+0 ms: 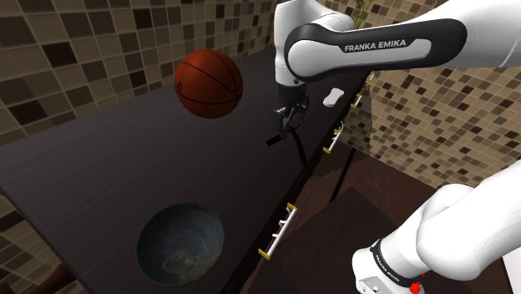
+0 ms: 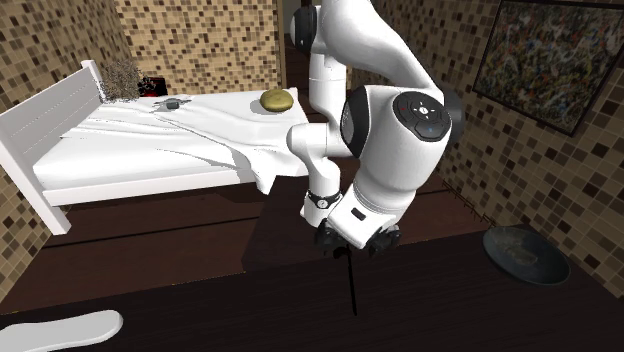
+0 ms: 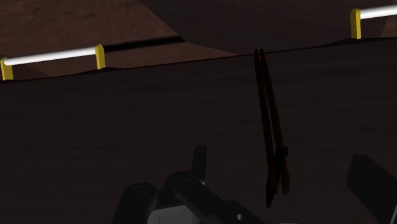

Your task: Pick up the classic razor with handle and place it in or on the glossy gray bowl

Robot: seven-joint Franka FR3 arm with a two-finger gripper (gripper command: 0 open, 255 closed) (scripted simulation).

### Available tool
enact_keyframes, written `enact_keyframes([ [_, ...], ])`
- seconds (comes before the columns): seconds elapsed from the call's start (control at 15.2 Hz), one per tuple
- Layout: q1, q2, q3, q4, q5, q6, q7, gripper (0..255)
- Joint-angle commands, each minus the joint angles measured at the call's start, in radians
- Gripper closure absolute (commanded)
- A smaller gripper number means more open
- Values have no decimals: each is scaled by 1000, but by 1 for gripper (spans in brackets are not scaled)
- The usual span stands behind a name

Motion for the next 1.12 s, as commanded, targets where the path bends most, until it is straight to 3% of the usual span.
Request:
enact_keyframes([
  [0.0, -1, 0, -2, -27, -2, 28, 0, 0],
  [0.59, -2, -1, -3, -49, -2, 49, 0, 0],
  [0.66, -2, -1, -3, -49, -2, 49, 0, 255],
  [1.06, -2, -1, -3, -49, -2, 49, 0, 255],
])
